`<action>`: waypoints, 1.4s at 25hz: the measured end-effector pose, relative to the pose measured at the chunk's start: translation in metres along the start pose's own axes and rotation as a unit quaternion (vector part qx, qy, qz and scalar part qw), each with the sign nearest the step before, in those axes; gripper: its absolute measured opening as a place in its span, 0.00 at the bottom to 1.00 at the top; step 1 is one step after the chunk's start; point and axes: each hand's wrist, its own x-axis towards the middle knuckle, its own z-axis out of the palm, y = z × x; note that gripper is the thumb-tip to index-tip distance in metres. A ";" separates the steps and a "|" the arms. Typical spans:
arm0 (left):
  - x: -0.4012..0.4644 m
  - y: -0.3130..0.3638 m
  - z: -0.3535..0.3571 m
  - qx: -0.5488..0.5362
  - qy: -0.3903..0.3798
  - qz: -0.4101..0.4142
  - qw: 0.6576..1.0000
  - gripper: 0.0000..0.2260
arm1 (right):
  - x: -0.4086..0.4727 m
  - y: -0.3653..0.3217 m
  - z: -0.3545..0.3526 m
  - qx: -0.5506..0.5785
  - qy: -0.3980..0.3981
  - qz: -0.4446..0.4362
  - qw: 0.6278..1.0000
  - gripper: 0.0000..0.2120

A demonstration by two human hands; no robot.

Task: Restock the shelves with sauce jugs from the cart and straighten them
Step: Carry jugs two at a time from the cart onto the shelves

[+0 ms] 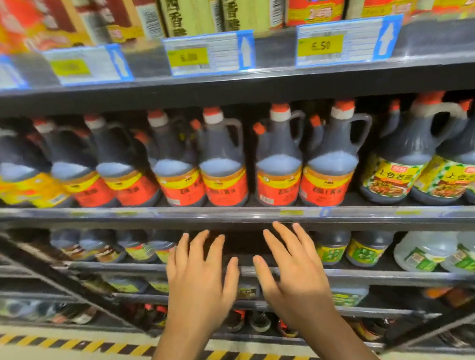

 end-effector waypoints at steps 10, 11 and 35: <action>-0.117 -0.207 -0.070 0.065 0.031 -0.201 0.977 0.23 | -0.026 -0.210 0.109 -0.030 -0.246 -0.165 0.955 0.34; -0.132 -0.227 -0.077 0.072 0.031 -0.223 0.972 0.23 | -0.033 -0.234 0.120 -0.022 -0.258 -0.180 0.949 0.35; -0.292 -0.676 -0.189 0.149 0.042 -0.582 0.798 0.27 | -0.092 -0.716 0.406 0.074 -0.436 -0.486 0.754 0.40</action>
